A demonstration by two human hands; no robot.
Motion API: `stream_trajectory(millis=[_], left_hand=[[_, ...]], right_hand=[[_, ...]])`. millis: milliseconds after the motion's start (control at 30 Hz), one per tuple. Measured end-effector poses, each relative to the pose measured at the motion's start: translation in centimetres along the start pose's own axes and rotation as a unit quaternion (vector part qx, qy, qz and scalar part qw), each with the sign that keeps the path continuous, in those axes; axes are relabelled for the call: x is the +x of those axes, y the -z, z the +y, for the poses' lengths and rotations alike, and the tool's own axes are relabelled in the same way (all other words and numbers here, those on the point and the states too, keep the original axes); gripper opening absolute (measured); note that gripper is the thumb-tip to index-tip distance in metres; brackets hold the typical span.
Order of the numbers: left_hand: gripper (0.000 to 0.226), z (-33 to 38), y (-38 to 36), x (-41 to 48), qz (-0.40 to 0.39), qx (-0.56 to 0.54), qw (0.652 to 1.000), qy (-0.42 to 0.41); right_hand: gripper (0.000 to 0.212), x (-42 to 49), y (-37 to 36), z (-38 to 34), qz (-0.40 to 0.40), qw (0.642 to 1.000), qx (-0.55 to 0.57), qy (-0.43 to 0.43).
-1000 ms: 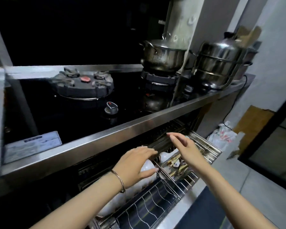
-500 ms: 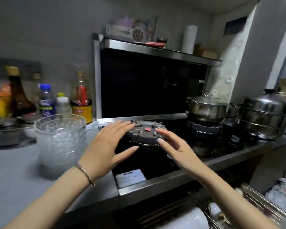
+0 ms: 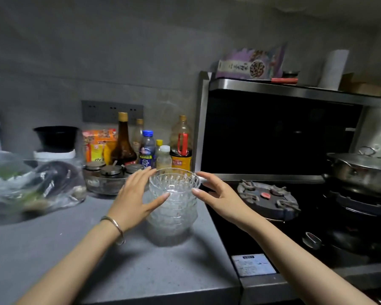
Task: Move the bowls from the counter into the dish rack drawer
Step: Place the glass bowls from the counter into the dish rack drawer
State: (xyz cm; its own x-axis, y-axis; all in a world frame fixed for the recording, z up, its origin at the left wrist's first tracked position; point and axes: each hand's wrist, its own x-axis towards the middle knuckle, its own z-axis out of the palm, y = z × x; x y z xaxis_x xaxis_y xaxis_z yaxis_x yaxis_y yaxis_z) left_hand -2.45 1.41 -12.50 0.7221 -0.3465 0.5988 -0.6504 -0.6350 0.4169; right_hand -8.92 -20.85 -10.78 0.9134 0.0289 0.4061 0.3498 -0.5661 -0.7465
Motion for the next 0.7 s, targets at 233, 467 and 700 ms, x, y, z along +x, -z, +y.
stream_trajectory(millis=[233,467,700], left_hand=[[0.088,-1.3,-1.4,1.0,-0.046,-0.185,0.981,0.044],[0.066,-1.6,-2.5,1.4,-0.018,-0.204,0.979,0.005],[0.048,0.8,-1.0,2.2,0.034,-0.259,0.965,-0.015]], right_hand=[[0.069,1.9,-1.8,0.7,-0.003,1.000,-0.005,-0.024],[0.067,1.8,-2.0,1.3,0.000,1.000,0.000,-0.029],[0.062,1.6,0.0,-1.1,0.029,0.999,-0.007,0.024]])
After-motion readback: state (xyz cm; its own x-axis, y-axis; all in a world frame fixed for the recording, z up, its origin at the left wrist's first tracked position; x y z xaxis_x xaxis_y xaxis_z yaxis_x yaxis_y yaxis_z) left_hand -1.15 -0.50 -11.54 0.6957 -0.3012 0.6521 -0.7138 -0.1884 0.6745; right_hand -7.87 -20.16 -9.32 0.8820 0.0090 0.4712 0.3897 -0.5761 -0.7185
